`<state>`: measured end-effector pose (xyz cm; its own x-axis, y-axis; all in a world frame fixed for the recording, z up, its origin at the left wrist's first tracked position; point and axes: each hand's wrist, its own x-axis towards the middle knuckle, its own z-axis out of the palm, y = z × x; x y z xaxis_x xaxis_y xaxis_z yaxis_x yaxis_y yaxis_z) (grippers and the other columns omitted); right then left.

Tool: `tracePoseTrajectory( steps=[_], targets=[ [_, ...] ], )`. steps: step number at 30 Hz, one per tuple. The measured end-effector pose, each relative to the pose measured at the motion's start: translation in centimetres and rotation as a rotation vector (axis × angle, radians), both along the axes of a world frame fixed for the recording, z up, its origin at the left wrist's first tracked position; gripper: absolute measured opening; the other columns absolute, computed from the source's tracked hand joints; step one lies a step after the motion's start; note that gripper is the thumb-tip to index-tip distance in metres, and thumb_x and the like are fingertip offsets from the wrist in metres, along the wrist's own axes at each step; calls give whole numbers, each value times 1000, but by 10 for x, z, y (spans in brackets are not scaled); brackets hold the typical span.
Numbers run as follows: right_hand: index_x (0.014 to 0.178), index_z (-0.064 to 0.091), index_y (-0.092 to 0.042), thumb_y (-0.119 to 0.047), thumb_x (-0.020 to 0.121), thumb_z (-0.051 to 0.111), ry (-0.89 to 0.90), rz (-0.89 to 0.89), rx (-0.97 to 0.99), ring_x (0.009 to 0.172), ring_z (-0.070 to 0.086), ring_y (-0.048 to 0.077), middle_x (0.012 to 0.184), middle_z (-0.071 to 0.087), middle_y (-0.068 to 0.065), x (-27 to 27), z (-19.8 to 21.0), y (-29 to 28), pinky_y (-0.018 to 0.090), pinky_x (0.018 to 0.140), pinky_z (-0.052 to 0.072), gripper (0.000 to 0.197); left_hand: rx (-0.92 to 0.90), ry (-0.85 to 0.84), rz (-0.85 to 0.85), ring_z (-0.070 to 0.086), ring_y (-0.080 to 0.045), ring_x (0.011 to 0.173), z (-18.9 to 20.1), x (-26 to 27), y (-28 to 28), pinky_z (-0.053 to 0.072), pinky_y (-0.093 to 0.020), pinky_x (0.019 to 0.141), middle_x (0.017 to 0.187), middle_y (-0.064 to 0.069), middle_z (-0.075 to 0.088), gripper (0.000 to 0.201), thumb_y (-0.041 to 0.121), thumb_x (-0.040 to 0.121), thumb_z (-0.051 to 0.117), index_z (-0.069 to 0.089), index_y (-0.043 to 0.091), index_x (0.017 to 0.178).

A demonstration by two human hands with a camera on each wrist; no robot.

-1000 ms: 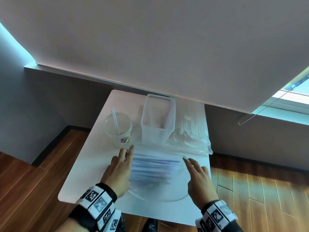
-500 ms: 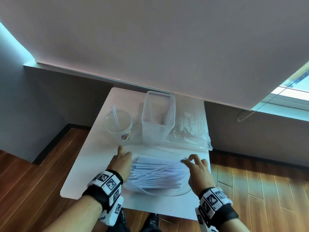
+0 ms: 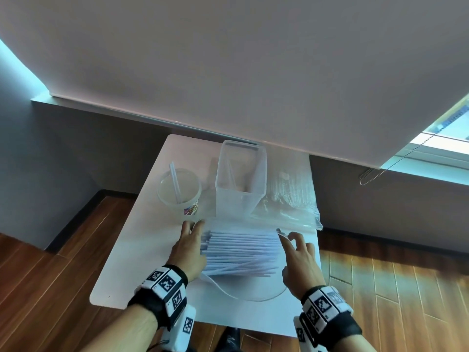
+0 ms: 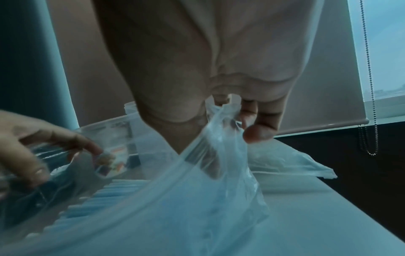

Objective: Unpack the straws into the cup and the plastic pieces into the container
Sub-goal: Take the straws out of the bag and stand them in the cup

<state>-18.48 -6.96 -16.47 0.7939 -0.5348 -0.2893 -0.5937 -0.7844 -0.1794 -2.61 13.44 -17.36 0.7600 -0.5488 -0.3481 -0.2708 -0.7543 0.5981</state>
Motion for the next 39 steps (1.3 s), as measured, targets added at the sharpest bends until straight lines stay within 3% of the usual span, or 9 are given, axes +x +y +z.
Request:
tracePoseTrajectory(
  steps=[3, 7, 14, 16, 20, 24, 29, 34, 39],
  targets=[
    [149, 18, -35, 7, 72, 54, -4, 10, 15, 103, 27, 16, 138, 18, -5, 1, 12, -6, 26, 69, 52, 95, -5, -59, -16, 59, -22, 97, 2, 4, 7, 51, -24, 86, 128, 3, 26, 78, -13, 76, 62, 39, 25, 141],
    [150, 1, -44, 6, 67, 59, -20, -8, 66, 98, 27, 17, 134, 12, -4, -4, 22, -8, 24, 74, 44, 114, 89, -75, -107, 53, -18, 84, 5, 6, 18, 53, -23, 79, 121, 1, 20, 106, -15, 70, 65, 16, 35, 150],
    [150, -5, -44, 17, 62, 52, -21, -6, 93, 65, 51, 17, 126, 21, -1, 4, 14, -6, 27, 55, 47, 122, 180, -67, -131, 50, -19, 77, 6, 3, 10, 53, -25, 74, 136, -5, 14, 116, -12, 73, 66, -6, 29, 153],
    [147, -4, -51, 15, 65, 51, 39, 2, 67, 79, 51, 21, 132, 17, 0, 6, 11, -2, 29, 55, 47, 119, 222, -31, -126, 50, -21, 79, 3, 6, 12, 53, -28, 74, 135, -4, 13, 114, -11, 73, 67, -5, 29, 153],
    [139, 24, -55, -3, 71, 60, 117, -29, -46, 112, 34, 28, 150, 7, -2, 15, 15, 10, 33, 79, 49, 93, 268, 2, -126, 48, -26, 98, -6, 8, 14, 52, -36, 86, 139, -3, 8, 118, -5, 71, 70, -7, 30, 152],
    [101, 67, -38, 0, 59, 71, -94, 190, -163, 101, 51, 25, 116, 52, -2, 34, 21, 44, 39, 78, 48, 56, 253, 80, -135, 43, -33, 120, -9, 6, 13, 47, -37, 97, 155, 1, -10, 120, -8, 74, 66, -17, 29, 152],
    [126, 54, -23, 6, 84, 50, 55, 544, 18, 116, 48, 29, 125, 53, 4, 71, -7, 80, 41, 91, 43, 51, 129, 144, -139, 40, -28, 137, -17, 5, 13, 50, -30, 94, 158, 5, -26, 120, -11, 73, 64, -20, 24, 152],
    [120, 53, -18, -10, 75, 74, 172, 609, -67, 109, 53, 31, 119, 56, 6, 84, -36, 95, 45, 87, 45, 50, 101, 99, -63, 57, -30, 109, -18, 0, 26, 52, -28, 77, 151, 5, -12, 104, -11, 67, 61, 12, 31, 148],
    [68, 66, -25, -19, 36, 84, 108, 629, -165, 62, 60, 20, 67, 61, -7, 86, -53, 100, 32, 54, 48, 38, 1, -16, 7, 56, -19, 88, -16, -7, 38, 42, -19, 73, 136, 2, 16, 49, -4, 73, 65, 43, 25, 107]
  ],
)
